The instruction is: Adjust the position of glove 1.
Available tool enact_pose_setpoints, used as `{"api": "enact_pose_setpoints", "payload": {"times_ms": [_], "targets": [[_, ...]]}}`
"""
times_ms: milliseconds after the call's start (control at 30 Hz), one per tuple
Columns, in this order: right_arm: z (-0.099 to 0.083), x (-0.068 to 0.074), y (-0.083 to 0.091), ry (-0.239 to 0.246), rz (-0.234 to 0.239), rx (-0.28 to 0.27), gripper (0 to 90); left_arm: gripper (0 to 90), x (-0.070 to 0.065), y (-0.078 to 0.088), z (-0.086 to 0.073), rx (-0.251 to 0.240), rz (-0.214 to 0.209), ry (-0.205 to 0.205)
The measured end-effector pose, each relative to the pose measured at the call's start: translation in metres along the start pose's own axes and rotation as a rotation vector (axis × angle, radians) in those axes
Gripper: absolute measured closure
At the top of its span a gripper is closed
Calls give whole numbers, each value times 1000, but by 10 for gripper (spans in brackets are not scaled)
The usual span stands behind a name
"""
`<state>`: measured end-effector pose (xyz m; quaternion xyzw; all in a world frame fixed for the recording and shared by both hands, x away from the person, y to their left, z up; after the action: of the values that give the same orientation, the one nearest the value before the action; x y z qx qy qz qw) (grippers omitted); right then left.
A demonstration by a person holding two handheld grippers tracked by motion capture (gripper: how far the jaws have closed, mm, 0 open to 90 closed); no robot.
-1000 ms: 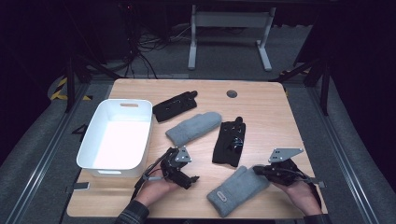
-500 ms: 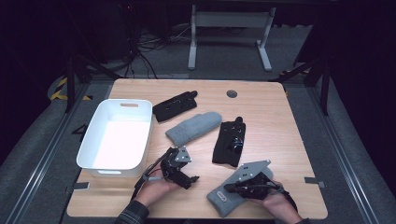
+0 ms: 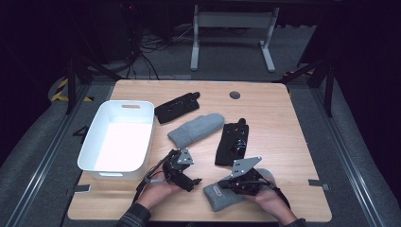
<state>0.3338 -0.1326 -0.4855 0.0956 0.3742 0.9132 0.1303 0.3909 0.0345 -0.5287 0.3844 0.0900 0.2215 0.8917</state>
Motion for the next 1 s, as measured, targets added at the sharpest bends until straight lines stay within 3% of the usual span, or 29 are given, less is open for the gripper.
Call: {"api": "enact_pose_setpoints", "payload": {"times_ms": [233,433,600,767,867,1000], "targets": [[-10,-33,36,-71,-108,-75,798,5,0,0,0,0,0,0],[-31,-68,61,-154,-213,-88,617,4,0,0,0,0,-1,-1],[-61,-105,83,-249,-346,-93,429,3,0,0,0,0,-1,0],[-88,-134,93,-345,-448,-86,326,2,0,-1,1,1,6,8],[-100,-146,94,-388,-486,-72,285,2,-1,-1,2,9,6,13],[-110,-154,91,-412,-510,-46,255,7,-2,0,4,20,7,9]]}}
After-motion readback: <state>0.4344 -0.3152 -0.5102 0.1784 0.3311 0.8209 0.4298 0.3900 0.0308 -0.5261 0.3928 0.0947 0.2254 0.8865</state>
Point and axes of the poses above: each handheld gripper's, and its own axes: y roughly backward along the jaws, z roughly out of its top, x roughly to its left, the point moved 7 cm from there along -y, roughly forward along the jaws, and after that the axes turned 2 degrees about z, right-handed, at the moved point
